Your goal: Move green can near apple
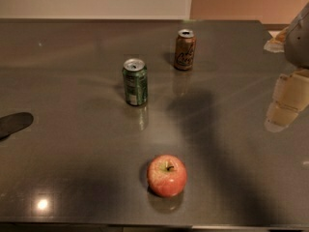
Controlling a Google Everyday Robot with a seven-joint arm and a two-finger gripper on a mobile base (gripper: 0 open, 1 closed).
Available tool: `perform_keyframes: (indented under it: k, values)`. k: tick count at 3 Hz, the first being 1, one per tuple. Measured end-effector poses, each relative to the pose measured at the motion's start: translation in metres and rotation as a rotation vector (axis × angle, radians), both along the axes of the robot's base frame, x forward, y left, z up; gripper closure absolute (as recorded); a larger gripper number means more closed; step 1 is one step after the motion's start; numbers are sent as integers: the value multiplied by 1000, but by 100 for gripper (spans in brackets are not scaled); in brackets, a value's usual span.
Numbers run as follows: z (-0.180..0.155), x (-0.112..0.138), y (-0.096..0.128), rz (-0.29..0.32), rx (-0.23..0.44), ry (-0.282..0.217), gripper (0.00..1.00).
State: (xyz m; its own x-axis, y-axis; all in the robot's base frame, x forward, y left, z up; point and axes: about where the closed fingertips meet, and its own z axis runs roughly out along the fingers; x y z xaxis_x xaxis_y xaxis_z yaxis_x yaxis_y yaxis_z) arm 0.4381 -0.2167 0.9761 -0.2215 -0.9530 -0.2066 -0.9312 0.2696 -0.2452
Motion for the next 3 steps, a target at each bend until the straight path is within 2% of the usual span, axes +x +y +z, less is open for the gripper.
perform_keyframes:
  k: [1, 2, 3]
  values:
    - [-17, 14, 35, 56, 40, 13, 0]
    - [-44, 35, 82, 133, 99, 42, 0]
    - [-62, 49, 116, 183, 143, 67, 0]
